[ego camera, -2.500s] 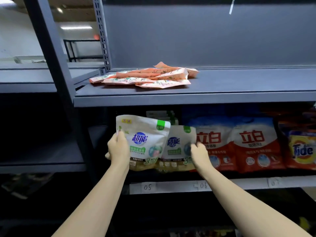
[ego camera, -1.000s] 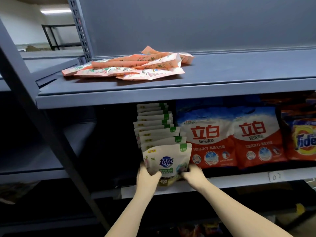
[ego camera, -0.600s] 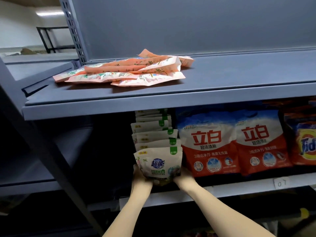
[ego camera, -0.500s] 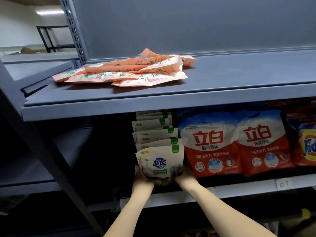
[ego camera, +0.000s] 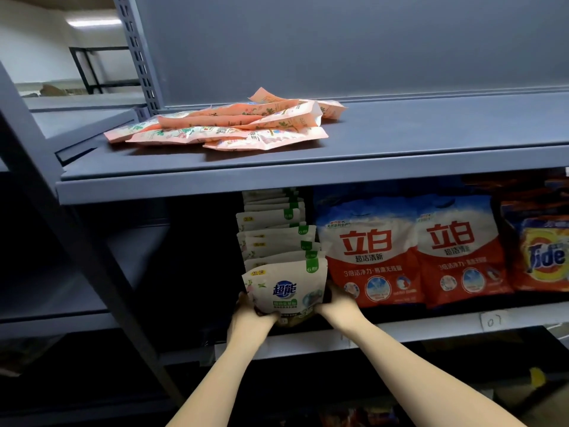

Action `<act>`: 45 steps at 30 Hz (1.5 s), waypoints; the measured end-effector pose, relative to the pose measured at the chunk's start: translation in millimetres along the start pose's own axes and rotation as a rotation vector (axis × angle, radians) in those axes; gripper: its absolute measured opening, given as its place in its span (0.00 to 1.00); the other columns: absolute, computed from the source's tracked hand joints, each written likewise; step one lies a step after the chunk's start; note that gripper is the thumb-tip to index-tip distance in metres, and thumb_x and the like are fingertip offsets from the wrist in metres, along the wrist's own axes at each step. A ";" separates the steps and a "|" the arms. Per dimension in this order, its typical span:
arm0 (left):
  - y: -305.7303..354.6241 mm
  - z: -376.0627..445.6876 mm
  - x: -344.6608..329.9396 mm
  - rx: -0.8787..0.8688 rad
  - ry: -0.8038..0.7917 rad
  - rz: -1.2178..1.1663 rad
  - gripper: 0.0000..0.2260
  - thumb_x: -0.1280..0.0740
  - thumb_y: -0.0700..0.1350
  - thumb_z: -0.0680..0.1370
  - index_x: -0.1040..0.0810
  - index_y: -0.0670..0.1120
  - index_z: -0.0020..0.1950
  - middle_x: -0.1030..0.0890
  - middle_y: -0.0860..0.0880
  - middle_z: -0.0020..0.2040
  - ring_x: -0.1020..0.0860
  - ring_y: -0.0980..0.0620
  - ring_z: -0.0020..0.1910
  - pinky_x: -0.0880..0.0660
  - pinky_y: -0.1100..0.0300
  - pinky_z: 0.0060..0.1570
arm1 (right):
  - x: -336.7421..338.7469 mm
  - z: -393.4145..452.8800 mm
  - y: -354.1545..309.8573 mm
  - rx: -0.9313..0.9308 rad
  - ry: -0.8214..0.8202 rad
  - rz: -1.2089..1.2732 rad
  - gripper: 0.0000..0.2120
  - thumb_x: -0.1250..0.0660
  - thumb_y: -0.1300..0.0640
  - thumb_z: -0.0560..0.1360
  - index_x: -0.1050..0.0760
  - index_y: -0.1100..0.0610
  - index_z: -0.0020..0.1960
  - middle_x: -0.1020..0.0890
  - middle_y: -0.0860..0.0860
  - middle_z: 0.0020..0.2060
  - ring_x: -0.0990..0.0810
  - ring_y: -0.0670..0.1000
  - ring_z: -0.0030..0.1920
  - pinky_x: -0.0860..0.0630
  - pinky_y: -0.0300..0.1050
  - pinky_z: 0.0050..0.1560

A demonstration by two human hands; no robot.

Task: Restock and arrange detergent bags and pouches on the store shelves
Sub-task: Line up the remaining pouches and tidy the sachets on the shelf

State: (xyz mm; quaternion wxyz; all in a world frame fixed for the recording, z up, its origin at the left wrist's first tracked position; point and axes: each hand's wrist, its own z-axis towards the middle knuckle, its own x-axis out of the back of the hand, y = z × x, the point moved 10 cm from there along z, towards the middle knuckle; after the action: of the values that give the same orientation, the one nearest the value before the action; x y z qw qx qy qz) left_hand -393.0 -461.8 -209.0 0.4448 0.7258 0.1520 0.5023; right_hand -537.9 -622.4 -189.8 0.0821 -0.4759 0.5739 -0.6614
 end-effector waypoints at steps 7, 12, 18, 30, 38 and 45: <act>17.8 -20.2 38.3 0.091 0.047 0.244 0.24 0.30 0.52 0.71 0.35 0.47 0.62 0.24 0.47 0.50 0.23 0.45 0.51 0.23 0.55 0.47 | 19.7 -18.4 -18.5 0.036 -0.010 -0.117 0.21 0.31 0.57 0.71 0.28 0.54 0.64 0.20 0.54 0.58 0.22 0.54 0.57 0.25 0.51 0.59; 48.4 -38.4 66.7 0.086 0.028 0.410 0.19 0.35 0.54 0.75 0.30 0.45 0.60 0.24 0.44 0.58 0.25 0.45 0.56 0.26 0.52 0.57 | 42.7 -32.3 -42.5 0.057 -0.017 -0.356 0.24 0.32 0.48 0.71 0.29 0.53 0.65 0.21 0.54 0.60 0.22 0.55 0.57 0.24 0.47 0.55; 100.1 -63.9 95.3 -0.082 -0.087 0.511 0.19 0.38 0.58 0.76 0.29 0.47 0.61 0.24 0.48 0.60 0.25 0.47 0.57 0.27 0.54 0.56 | 89.0 -58.5 -98.2 0.078 0.033 -0.616 0.21 0.37 0.47 0.72 0.30 0.57 0.60 0.20 0.51 0.47 0.20 0.53 0.47 0.26 0.45 0.41; 279.1 -107.7 243.3 -0.561 0.264 0.186 0.14 0.35 0.54 0.75 0.22 0.46 0.35 0.19 0.49 0.34 0.21 0.47 0.38 0.24 0.53 0.44 | 133.4 -119.2 -269.8 0.457 -0.146 -0.365 0.13 0.33 0.41 0.74 0.20 0.49 0.51 0.16 0.46 0.43 0.16 0.43 0.40 0.19 0.39 0.44; 316.9 -37.3 280.0 -0.491 0.348 0.215 0.10 0.38 0.48 0.75 0.20 0.48 0.50 0.19 0.46 0.50 0.23 0.45 0.49 0.24 0.54 0.51 | 195.0 -77.9 -341.3 0.546 0.296 -0.295 0.08 0.35 0.51 0.74 0.20 0.53 0.40 0.17 0.49 0.34 0.19 0.51 0.40 0.24 0.44 0.43; 311.9 27.9 247.9 -0.406 0.191 0.330 0.20 0.41 0.46 0.76 0.28 0.50 0.68 0.27 0.45 0.67 0.29 0.44 0.64 0.32 0.53 0.62 | 214.4 -21.8 -339.3 0.440 0.431 -0.340 0.07 0.36 0.54 0.73 0.20 0.53 0.43 0.18 0.47 0.36 0.20 0.50 0.41 0.22 0.47 0.45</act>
State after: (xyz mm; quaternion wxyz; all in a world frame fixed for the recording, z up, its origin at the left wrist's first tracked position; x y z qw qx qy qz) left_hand -328.1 -484.2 184.4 0.4769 0.5861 -0.0311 0.6542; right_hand -519.6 -636.7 211.4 -0.0516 -0.3849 0.3342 -0.8588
